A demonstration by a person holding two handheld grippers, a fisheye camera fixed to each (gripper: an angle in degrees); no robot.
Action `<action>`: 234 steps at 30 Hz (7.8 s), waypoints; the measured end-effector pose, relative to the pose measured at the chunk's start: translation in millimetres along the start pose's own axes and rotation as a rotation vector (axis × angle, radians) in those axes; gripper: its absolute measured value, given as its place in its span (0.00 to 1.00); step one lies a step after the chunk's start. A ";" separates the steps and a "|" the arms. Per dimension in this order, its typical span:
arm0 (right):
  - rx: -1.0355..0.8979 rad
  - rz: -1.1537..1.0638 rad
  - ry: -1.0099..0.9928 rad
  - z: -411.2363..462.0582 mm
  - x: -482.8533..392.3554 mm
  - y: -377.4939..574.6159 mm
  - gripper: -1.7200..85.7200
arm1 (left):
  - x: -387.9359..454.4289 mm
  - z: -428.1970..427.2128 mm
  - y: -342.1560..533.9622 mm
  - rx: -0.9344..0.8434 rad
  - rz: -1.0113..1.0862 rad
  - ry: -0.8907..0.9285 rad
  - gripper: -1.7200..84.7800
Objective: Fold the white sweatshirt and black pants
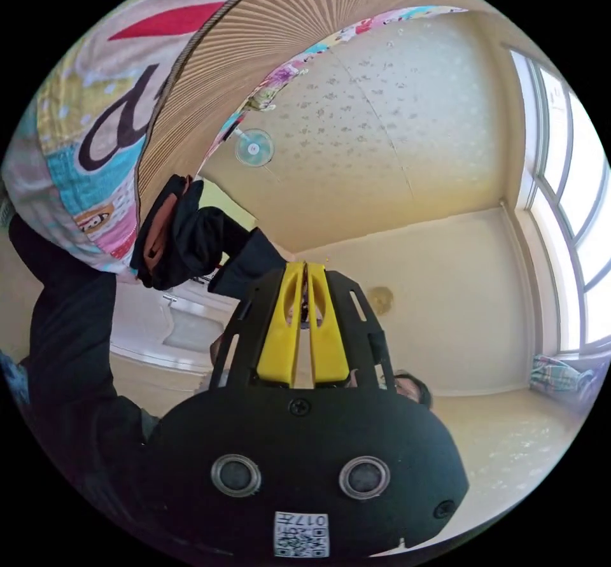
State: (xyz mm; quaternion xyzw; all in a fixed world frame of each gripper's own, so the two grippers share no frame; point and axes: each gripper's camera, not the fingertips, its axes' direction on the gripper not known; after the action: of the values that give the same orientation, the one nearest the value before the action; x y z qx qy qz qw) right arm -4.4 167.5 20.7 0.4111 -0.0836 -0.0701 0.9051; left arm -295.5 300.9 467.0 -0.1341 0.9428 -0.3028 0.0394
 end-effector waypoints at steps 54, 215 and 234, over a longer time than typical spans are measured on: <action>-0.728 0.437 -1.063 299.0 194.2 -20.2 0.10 | 146.8 79.1 27.8 0.651 0.862 -1.252 0.22; -1.008 0.615 -0.833 339.9 399.9 6.7 0.05 | 192.5 85.3 29.1 1.033 0.665 -1.354 0.28; -1.021 0.707 -0.785 163.2 407.4 86.0 0.02 | 248.6 14.6 62.9 0.835 0.607 -1.470 0.11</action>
State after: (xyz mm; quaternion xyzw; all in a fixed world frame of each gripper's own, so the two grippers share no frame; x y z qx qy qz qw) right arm 364.1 24.4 229.7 -0.1689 -0.4862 0.0538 0.8557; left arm -546.6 273.1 420.3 -0.0138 0.4876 -0.4351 0.7568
